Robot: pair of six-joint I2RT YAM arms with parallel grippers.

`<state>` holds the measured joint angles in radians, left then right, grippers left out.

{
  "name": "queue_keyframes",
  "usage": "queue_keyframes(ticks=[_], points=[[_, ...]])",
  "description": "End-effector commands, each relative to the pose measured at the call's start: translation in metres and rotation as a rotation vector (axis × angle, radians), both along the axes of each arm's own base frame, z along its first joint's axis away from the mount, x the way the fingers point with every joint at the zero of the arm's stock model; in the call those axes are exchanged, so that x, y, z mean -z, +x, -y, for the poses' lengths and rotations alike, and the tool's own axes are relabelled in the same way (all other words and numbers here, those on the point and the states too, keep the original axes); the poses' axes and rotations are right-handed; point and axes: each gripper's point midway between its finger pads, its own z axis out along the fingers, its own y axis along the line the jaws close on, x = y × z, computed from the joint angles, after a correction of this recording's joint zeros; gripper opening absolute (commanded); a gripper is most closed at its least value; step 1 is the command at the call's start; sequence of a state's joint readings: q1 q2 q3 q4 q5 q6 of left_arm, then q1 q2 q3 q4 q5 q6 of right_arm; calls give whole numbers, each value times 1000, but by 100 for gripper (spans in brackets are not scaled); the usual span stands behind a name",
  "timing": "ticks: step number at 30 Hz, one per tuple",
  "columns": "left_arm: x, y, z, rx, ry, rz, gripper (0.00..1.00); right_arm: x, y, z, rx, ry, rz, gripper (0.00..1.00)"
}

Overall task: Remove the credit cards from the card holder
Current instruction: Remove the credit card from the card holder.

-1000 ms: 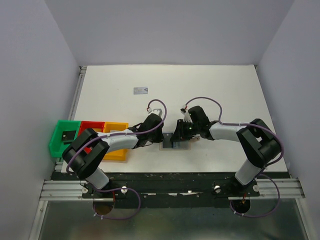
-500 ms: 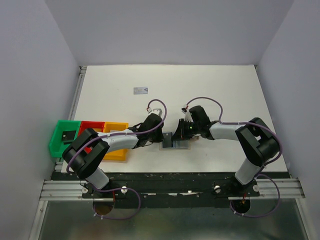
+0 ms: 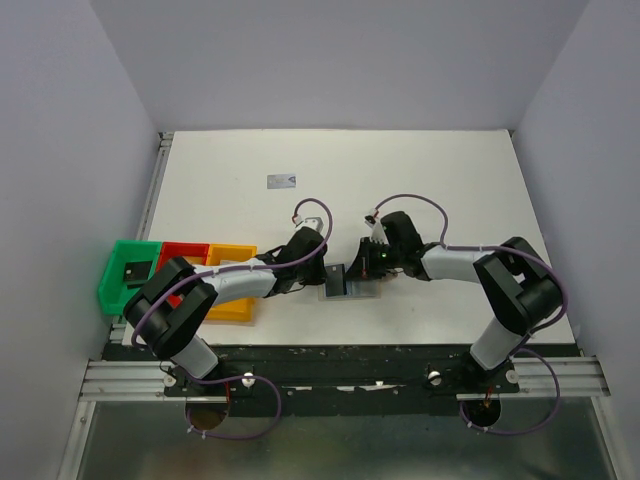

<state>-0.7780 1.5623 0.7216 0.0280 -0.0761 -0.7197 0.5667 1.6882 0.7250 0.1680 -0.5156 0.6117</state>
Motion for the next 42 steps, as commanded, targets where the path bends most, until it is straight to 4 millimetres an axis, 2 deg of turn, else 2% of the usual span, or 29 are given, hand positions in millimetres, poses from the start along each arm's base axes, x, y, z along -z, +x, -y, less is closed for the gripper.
queue_keyframes(ticks=[1,5,8,13,16,27,42], points=[[0,0,-8,-27,24,2,24,-11,-1,0,-19,30,27,0],[2,0,-9,-27,27,-3,23,-12,-2,-2,-21,43,23,0],[5,-2,-8,-20,28,-15,19,-14,-3,-5,-24,71,10,0],[11,-4,-8,-18,34,-31,10,-18,-6,-13,-37,137,-17,19],[13,-5,-8,-21,34,-38,6,-17,-7,-15,-37,160,-30,25],[17,-9,-8,-19,28,-56,0,-14,-6,-21,-20,226,-89,28],[15,-9,0,14,-7,-49,0,-11,-5,-31,-30,292,-152,29]])
